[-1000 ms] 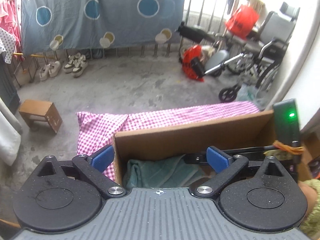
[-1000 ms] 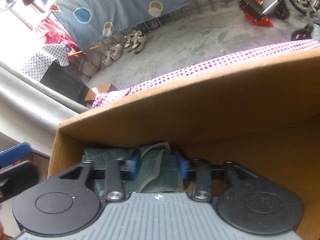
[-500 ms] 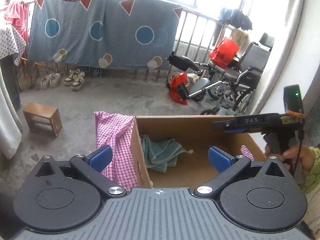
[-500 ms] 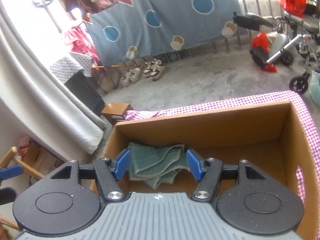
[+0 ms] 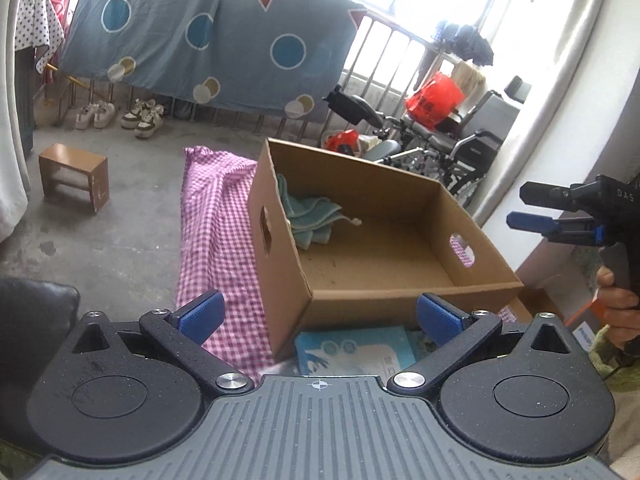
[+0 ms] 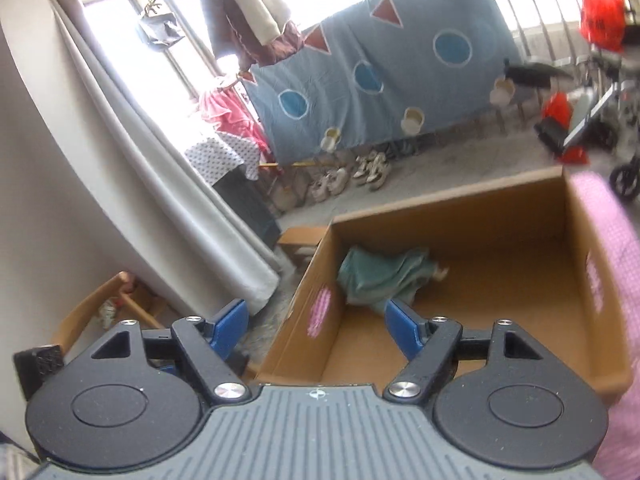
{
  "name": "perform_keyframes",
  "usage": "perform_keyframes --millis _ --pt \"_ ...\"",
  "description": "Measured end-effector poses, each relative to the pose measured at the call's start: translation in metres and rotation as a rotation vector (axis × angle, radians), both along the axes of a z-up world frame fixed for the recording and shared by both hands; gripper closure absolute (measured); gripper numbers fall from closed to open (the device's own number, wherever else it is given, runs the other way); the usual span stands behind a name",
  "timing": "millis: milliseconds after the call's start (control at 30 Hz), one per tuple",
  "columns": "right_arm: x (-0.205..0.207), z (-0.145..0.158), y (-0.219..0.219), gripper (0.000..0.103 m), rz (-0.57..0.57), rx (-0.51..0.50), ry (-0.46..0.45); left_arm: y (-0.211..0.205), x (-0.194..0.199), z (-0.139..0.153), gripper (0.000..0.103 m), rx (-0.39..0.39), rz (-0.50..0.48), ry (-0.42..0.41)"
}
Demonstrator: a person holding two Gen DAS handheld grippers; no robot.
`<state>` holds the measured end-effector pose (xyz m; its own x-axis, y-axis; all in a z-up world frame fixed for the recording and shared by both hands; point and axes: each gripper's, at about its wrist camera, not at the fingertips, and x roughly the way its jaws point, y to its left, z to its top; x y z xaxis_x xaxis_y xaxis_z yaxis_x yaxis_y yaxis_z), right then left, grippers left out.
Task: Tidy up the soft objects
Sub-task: 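Grasp the blue bandage box with the right gripper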
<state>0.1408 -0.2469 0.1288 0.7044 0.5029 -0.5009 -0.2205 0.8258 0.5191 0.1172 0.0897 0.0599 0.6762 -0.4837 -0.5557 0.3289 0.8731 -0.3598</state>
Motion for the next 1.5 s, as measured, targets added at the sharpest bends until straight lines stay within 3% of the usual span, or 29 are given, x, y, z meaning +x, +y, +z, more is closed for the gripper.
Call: perform_keyframes --millis 133,267,500,933,1500 --pt "-0.018 -0.049 0.012 0.026 0.017 0.075 0.092 -0.019 -0.008 -0.024 0.000 0.045 -0.002 0.036" --pt "-0.024 -0.087 0.031 0.039 0.036 0.098 0.172 -0.039 -0.012 -0.041 0.000 0.136 -0.030 0.040" --pt "-0.031 -0.110 0.055 0.043 0.028 -0.015 0.190 -0.066 -0.015 -0.064 0.001 0.291 -0.099 0.012" --pt "-0.020 -0.124 0.068 0.046 0.049 -0.067 0.214 -0.093 -0.013 -0.080 0.004 0.378 -0.147 0.005" --pt "-0.032 -0.112 0.073 0.050 0.053 -0.120 0.145 -0.099 -0.029 -0.065 0.004 0.414 -0.115 -0.075"
